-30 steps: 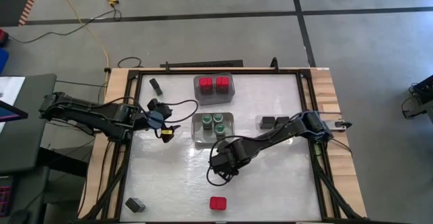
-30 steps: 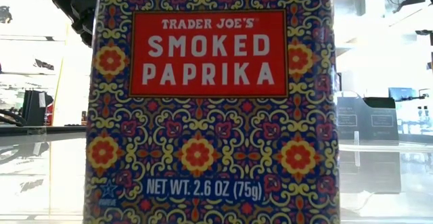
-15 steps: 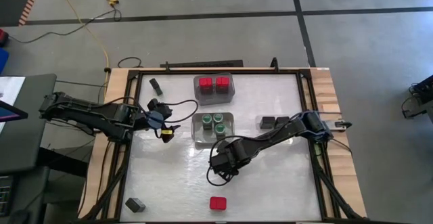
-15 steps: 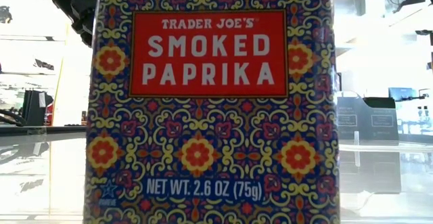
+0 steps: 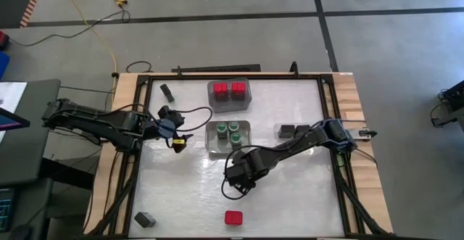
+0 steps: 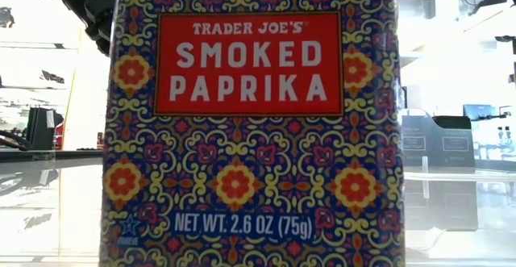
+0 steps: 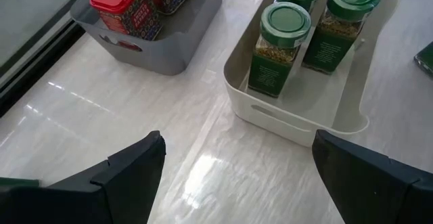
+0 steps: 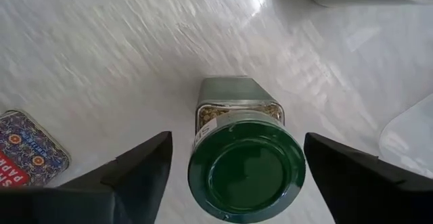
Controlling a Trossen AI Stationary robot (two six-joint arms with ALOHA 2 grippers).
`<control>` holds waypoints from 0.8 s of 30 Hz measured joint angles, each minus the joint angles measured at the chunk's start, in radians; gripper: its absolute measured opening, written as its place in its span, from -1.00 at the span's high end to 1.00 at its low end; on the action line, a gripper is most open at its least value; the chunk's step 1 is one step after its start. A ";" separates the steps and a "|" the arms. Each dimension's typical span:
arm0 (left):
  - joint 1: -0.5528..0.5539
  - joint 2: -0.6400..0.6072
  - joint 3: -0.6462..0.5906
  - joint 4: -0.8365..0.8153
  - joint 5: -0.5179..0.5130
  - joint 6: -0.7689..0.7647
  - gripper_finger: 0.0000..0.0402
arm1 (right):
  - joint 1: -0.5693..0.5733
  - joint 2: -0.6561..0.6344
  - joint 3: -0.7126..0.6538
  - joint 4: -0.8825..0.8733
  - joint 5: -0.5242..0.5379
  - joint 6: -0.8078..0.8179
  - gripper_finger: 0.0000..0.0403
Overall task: Sort spices by type
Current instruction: Put the green spice bottle into the gray bin
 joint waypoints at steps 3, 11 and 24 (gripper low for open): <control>0.000 0.000 0.000 0.000 0.000 0.000 -0.79 | -0.010 -0.009 0.001 0.007 0.000 0.005 -0.84; 0.000 0.000 0.000 0.000 0.000 0.000 -0.79 | -0.009 -0.009 0.096 -0.059 0.114 0.000 -0.85; 0.000 0.000 0.000 0.000 0.000 -0.005 -0.79 | 0.027 -0.009 0.225 -0.240 0.193 0.036 -0.85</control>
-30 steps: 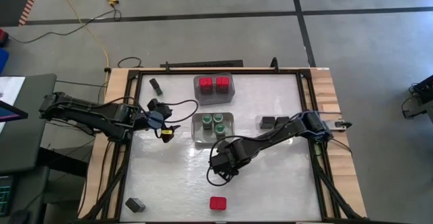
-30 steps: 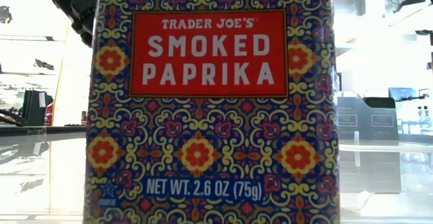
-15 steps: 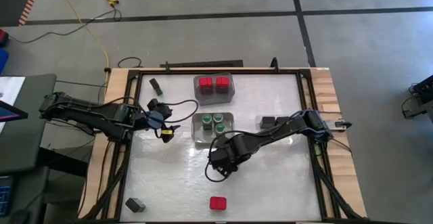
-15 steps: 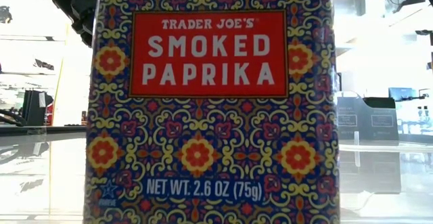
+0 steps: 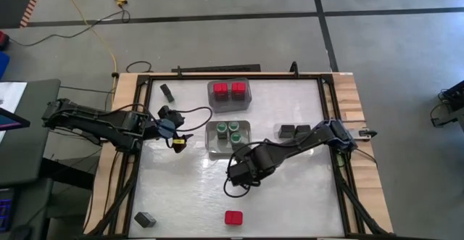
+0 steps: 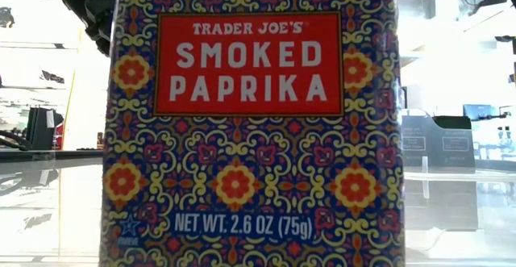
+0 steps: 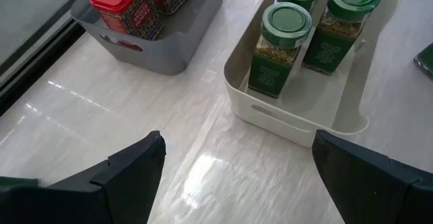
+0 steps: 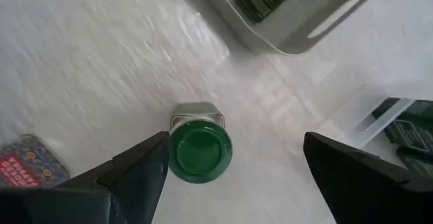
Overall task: Sort spices by type
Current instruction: Put the green spice bottle into the gray bin
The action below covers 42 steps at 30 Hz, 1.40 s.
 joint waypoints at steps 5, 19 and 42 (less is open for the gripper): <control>0.000 0.000 0.000 0.000 0.000 -0.001 -0.79 | 0.013 0.000 0.005 0.002 0.060 0.039 -0.85; 0.000 0.000 0.000 0.000 0.000 -0.022 -0.79 | 0.151 -0.054 0.005 -0.044 0.354 0.204 -0.85; -0.040 0.099 0.000 0.184 -0.020 0.001 -0.79 | 0.459 -0.654 -0.935 0.500 0.709 0.498 -0.85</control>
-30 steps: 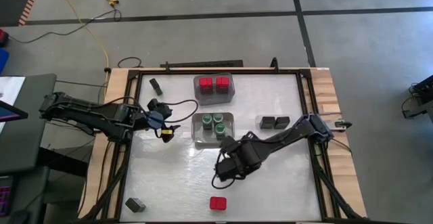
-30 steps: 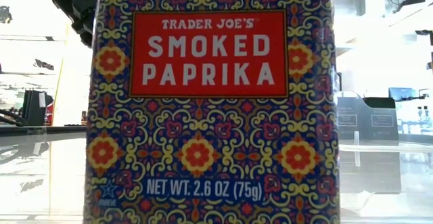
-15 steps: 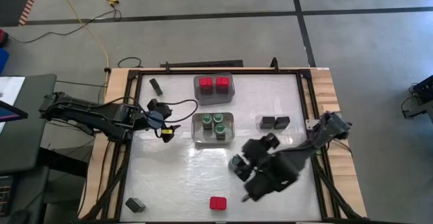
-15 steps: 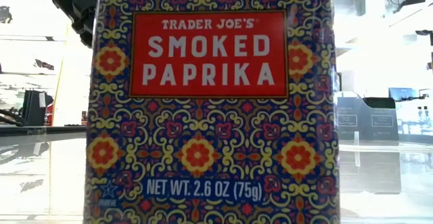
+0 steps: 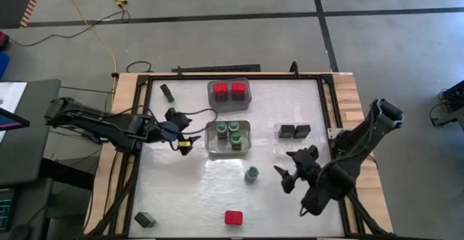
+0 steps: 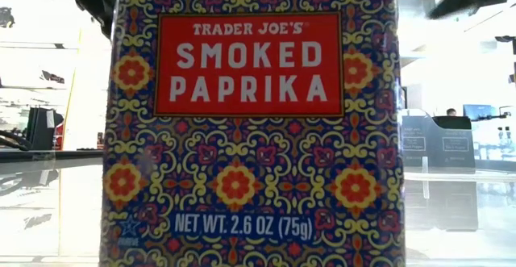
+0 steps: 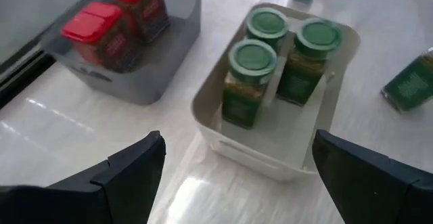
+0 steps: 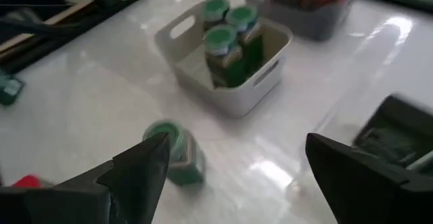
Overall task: Sort spices by type
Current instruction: Put the green spice bottle into the gray bin
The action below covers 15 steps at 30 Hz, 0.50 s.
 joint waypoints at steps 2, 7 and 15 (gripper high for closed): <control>-0.008 0.042 0.001 0.022 -0.004 -0.018 -0.79 | 0.011 -0.048 -0.098 0.125 0.001 -0.037 -0.85; -0.028 0.175 0.082 0.024 -0.009 -0.031 -0.79 | 0.031 -0.144 -0.263 0.278 0.001 -0.128 -0.85; -0.042 0.403 0.305 0.010 -0.013 0.018 -0.79 | 0.034 -0.276 -0.381 0.271 0.001 -0.134 -0.85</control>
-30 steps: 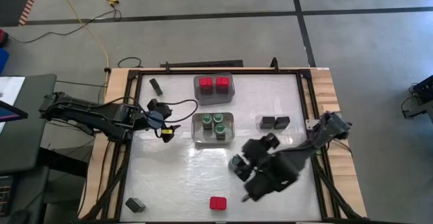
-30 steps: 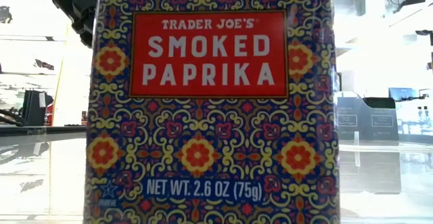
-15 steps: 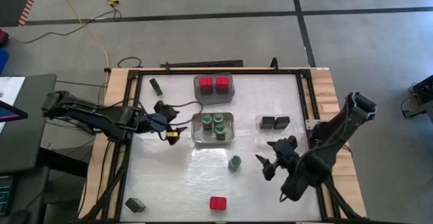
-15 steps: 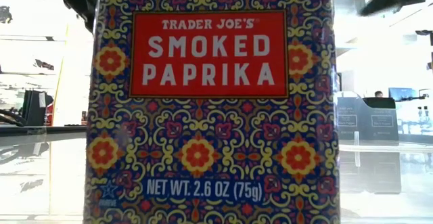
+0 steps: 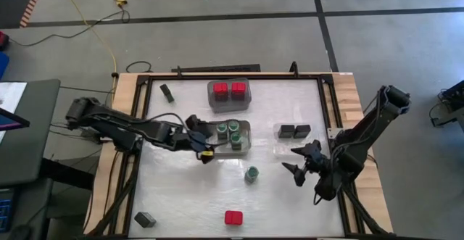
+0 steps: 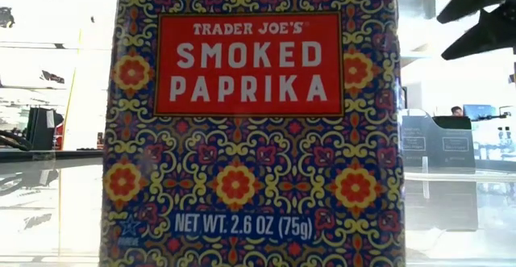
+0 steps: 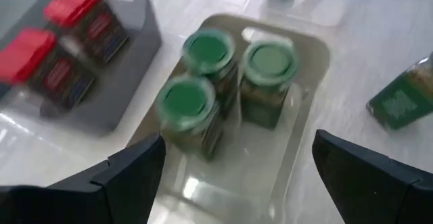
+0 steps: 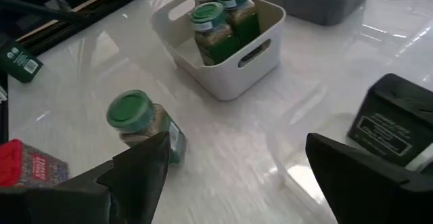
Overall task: Sort spices by type
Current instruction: Put the green spice bottle into the gray bin
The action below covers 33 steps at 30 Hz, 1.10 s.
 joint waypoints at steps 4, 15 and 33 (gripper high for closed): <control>-0.007 0.097 0.131 -0.034 0.001 0.031 -0.79 | 0.000 -0.039 -0.032 -0.004 -0.003 -0.018 -0.85; -0.029 0.334 0.516 -0.067 0.061 0.283 -0.79 | 0.000 -0.078 -0.083 -0.002 -0.030 -0.045 -0.85; -0.104 0.648 0.882 -0.097 0.112 0.500 -0.79 | 0.026 -0.077 -0.084 0.000 -0.115 -0.097 -0.85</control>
